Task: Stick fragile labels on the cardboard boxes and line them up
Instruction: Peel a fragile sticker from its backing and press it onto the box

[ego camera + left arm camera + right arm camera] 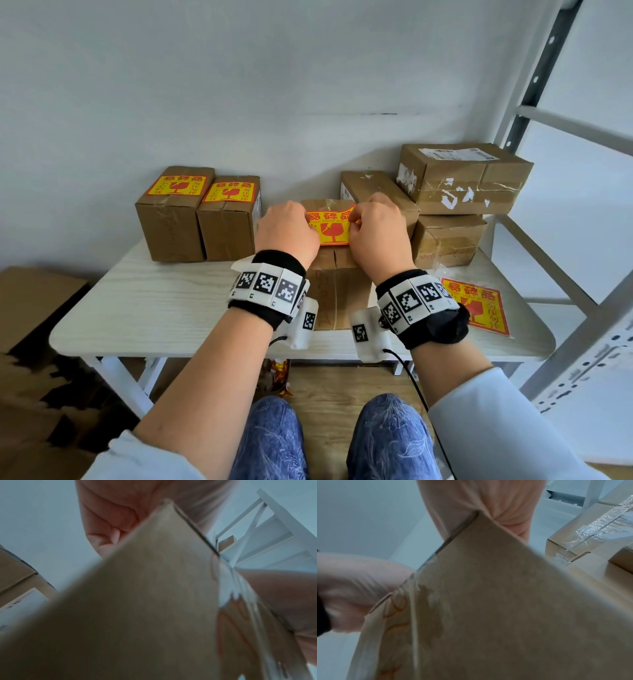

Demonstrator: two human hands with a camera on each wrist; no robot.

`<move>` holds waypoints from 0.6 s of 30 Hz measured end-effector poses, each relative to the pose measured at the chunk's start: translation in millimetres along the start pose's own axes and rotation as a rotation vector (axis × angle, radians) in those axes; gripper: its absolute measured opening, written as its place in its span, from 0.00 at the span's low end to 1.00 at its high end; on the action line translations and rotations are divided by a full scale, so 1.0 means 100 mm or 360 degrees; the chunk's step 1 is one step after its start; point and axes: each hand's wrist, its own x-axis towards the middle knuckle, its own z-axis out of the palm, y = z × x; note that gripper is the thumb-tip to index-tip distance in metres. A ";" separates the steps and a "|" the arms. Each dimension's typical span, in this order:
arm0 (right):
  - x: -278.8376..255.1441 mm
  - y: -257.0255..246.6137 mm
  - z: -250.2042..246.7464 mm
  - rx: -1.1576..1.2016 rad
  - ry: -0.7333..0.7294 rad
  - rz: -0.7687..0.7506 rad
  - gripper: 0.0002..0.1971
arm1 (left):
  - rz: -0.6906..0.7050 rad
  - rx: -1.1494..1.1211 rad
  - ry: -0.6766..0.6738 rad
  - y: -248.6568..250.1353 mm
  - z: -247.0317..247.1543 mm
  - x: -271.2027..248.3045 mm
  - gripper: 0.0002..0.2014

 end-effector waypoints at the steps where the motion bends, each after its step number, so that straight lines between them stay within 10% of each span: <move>1: 0.01 0.00 0.00 -0.0014 -0.0016 -0.0002 0.10 | 0.0005 0.0019 -0.0007 0.00 0.01 0.00 0.10; 13: 0.00 0.09 0.03 -0.0115 -0.0109 0.0087 0.12 | 0.0035 0.0167 -0.0261 -0.08 0.02 0.00 0.18; 18: 0.04 0.20 0.07 0.0072 -0.0626 0.0162 0.23 | -0.0012 -0.0016 -0.0663 -0.22 0.11 0.00 0.26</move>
